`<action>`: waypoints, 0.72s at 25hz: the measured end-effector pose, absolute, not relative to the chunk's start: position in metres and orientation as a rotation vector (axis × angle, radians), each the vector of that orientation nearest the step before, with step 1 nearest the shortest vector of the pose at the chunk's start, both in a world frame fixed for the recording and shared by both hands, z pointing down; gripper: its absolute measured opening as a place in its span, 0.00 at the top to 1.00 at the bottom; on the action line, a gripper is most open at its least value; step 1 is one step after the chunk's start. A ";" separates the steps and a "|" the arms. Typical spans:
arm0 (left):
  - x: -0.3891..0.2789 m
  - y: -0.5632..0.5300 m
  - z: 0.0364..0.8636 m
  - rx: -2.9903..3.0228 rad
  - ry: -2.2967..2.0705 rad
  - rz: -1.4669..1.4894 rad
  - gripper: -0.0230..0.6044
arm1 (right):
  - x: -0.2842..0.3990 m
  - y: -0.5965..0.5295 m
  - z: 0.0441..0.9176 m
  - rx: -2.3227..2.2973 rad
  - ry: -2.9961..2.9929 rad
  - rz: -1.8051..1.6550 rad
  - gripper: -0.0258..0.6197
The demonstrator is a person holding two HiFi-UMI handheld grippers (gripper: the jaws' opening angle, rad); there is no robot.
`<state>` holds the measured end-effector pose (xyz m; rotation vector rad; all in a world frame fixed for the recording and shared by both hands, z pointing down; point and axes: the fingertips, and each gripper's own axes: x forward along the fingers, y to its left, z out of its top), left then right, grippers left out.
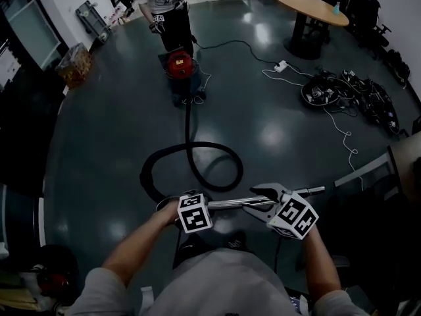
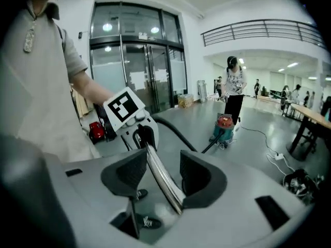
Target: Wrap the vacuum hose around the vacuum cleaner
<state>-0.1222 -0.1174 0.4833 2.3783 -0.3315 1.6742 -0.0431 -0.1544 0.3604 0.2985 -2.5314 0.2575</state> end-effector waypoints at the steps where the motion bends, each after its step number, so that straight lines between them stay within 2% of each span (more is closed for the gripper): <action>1: -0.122 -0.121 0.482 2.375 -0.363 1.645 0.69 | -0.041 -0.155 0.355 0.332 -2.568 0.294 0.64; 7: -0.137 -0.152 0.479 2.372 -0.530 1.488 0.69 | -0.049 -0.161 0.363 0.534 -2.611 0.508 0.65; 8: -0.142 -0.157 0.477 2.374 -0.554 1.472 0.69 | -0.052 -0.166 0.366 0.591 -2.606 0.545 0.68; 10: -0.155 -0.166 0.472 2.385 -0.598 1.441 0.69 | -0.060 -0.176 0.370 0.705 -2.594 0.639 0.84; 18: -0.189 -0.202 0.444 2.464 -0.652 1.206 0.69 | -0.120 -0.213 0.381 0.812 -2.545 1.008 0.84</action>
